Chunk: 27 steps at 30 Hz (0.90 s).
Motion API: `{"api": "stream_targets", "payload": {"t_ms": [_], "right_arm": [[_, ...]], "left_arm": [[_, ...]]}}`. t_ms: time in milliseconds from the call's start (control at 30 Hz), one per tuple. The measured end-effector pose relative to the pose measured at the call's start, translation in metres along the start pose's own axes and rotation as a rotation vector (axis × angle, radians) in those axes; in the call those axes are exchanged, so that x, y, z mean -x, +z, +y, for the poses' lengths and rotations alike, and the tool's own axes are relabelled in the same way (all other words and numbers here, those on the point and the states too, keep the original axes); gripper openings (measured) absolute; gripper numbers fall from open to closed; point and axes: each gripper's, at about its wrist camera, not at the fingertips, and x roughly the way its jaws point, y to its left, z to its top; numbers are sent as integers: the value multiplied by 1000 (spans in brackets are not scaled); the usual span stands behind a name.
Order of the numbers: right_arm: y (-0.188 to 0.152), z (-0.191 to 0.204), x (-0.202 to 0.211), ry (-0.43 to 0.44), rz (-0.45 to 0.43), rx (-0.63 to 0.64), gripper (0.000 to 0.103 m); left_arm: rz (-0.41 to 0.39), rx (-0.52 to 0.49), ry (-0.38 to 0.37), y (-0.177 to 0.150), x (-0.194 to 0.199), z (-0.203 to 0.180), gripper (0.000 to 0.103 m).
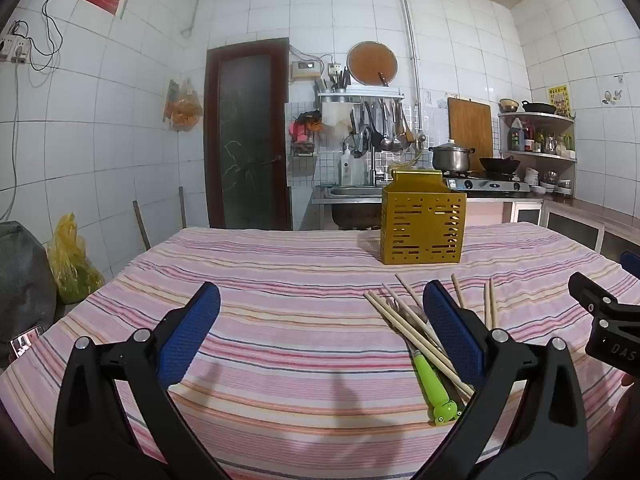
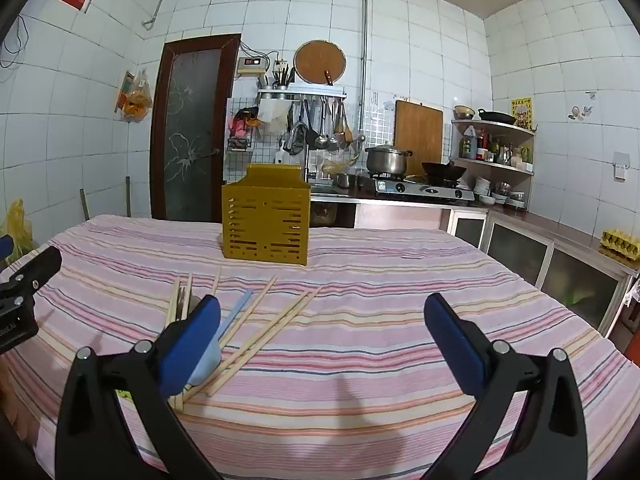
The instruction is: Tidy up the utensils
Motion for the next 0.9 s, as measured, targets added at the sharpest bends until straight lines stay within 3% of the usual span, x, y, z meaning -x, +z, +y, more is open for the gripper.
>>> {"api": "stream_targets", "payload": {"t_ms": [900], "right_arm": [[7, -7, 8, 0, -27, -6, 99]], "left_arm": [[-4, 5, -2, 2, 0, 1, 98]]}}
